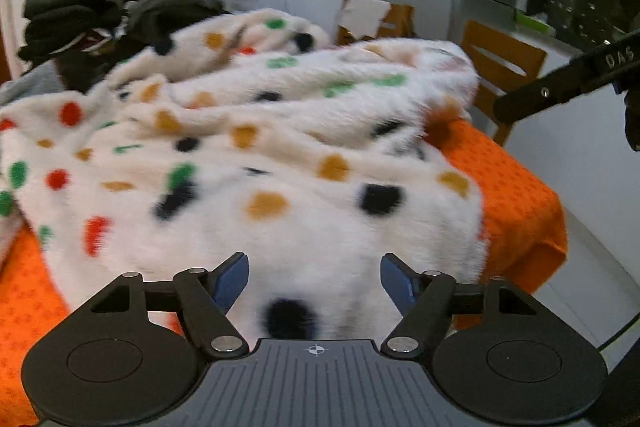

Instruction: Fold clothes

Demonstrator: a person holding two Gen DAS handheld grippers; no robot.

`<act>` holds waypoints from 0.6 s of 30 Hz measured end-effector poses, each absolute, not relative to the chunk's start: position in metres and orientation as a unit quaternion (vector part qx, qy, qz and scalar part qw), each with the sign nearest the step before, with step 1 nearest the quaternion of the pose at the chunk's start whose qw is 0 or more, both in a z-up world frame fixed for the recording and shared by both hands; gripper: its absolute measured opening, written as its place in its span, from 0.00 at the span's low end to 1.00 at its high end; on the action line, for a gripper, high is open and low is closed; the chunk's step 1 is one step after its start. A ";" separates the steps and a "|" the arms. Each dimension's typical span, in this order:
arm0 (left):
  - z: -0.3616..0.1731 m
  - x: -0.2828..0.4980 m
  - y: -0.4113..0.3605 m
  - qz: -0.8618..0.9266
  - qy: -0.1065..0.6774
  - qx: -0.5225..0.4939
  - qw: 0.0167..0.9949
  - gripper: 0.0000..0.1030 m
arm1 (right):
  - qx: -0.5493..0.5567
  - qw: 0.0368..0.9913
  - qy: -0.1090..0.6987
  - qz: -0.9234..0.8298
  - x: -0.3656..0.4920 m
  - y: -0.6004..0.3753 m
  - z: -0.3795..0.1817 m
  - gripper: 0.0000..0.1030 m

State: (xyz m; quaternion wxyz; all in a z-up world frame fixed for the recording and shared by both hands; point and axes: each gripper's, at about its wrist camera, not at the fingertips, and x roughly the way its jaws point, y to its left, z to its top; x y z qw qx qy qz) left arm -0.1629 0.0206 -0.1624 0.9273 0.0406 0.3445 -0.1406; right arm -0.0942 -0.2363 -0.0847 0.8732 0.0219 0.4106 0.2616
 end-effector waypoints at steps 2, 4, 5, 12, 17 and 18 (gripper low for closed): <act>-0.166 -0.160 0.007 -0.151 0.341 0.046 0.927 0.88 | 0.026 0.875 0.413 0.251 -0.099 -0.248 -0.086 0.77; -0.171 -0.155 -0.011 -0.159 0.337 0.062 0.926 0.91 | 0.031 0.877 0.415 0.240 -0.104 -0.259 -0.088 0.77; -0.174 -0.152 -0.021 -0.162 0.335 0.074 0.925 0.92 | 0.034 0.878 0.416 0.235 -0.106 -0.264 -0.089 0.77; -0.206 -0.138 -0.067 -0.146 0.325 0.190 0.915 0.73 | 0.050 0.884 0.420 0.200 -0.121 -0.293 -0.093 0.76; -0.187 -0.139 -0.035 -0.138 0.334 0.127 0.924 0.26 | 0.064 0.883 0.426 0.187 -0.125 -0.306 -0.100 0.76; -0.181 -0.141 -0.025 -0.132 0.334 0.109 0.927 0.24 | 0.066 0.883 0.428 0.184 -0.126 -0.309 -0.102 0.76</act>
